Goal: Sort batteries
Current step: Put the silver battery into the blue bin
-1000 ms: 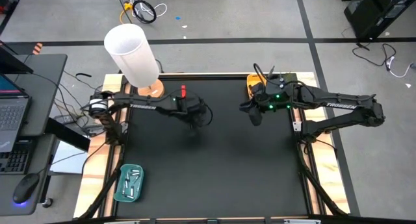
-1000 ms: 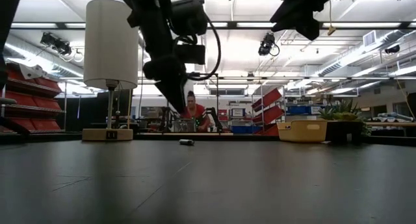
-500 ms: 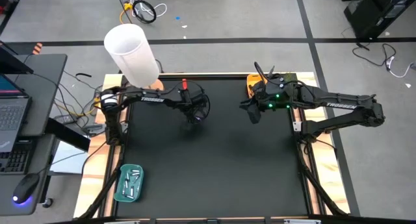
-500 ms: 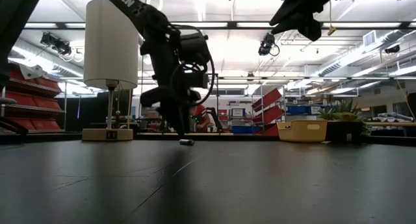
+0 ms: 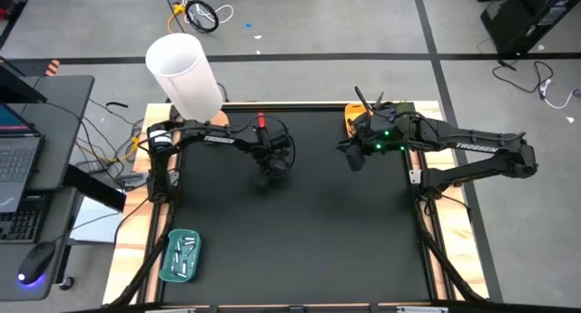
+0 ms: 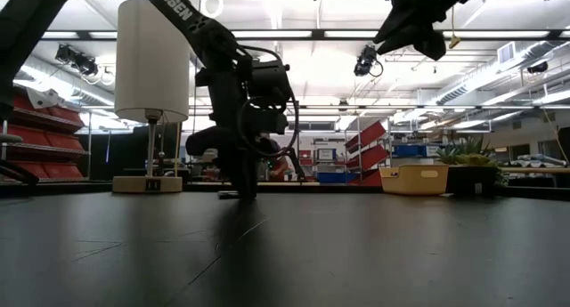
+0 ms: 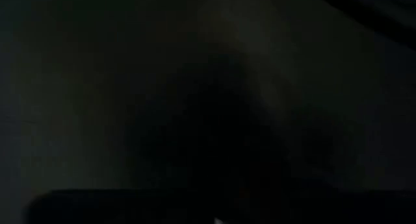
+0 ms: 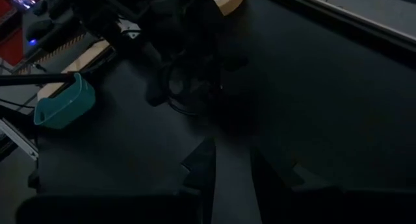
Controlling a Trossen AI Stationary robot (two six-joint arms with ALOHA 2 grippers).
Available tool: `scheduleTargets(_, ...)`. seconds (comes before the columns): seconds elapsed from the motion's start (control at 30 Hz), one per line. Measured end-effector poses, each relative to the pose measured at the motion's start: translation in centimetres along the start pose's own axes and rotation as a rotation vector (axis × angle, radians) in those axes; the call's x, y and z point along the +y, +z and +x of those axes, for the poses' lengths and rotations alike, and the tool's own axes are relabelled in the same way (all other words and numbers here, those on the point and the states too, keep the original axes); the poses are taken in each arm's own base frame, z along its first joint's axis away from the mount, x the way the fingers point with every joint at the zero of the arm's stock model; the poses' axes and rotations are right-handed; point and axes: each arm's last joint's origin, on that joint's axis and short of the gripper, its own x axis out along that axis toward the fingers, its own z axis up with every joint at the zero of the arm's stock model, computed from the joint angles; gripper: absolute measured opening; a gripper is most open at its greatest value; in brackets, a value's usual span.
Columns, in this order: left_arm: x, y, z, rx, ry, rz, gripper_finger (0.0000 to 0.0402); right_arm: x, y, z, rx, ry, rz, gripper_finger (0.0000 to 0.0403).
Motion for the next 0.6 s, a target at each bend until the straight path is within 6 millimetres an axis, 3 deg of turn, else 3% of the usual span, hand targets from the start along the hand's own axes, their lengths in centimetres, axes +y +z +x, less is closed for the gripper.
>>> scheduleTargets(0.1, -0.1, -0.1, 0.0, 0.012, -0.012, -0.01, 0.002, 0.0, -0.1, 0.0, 0.006, -0.004, 0.0, 0.0084)
scheduleTargets(0.17, -0.1, -0.1, 0.1, 0.014, -0.012, -0.038, 0.0012, 0.0, -0.1, 0.0, 0.005, -0.004, -0.001, 0.0084)
scheduleTargets(0.33, 0.9, 1.2, -1.2, 0.025, 0.039, -0.241, 0.002, 0.0, 0.0, 0.0, 0.002, -0.007, -0.002, 0.0084)
scheduleTargets(0.43, 2.6, 2.1, -3.6, 0.042, 0.17, -0.4, 0.0031, 0.0, 0.0, 0.0, 0.0, -0.007, -0.004, 0.0084)
scheduleTargets(0.5, 3.9, 1.4, -4.9, 0.045, 0.176, -0.52, 0.0045, 0.0, 0.0, 0.0, -0.002, -0.006, -0.01, 0.0084)
scheduleTargets(0.6, 6.2, -1.4, -5.5, 0.048, 0.148, -0.704, 0.0073, 0.1, 0.2, 0.0, -0.023, 0.007, -0.012, 0.0084)
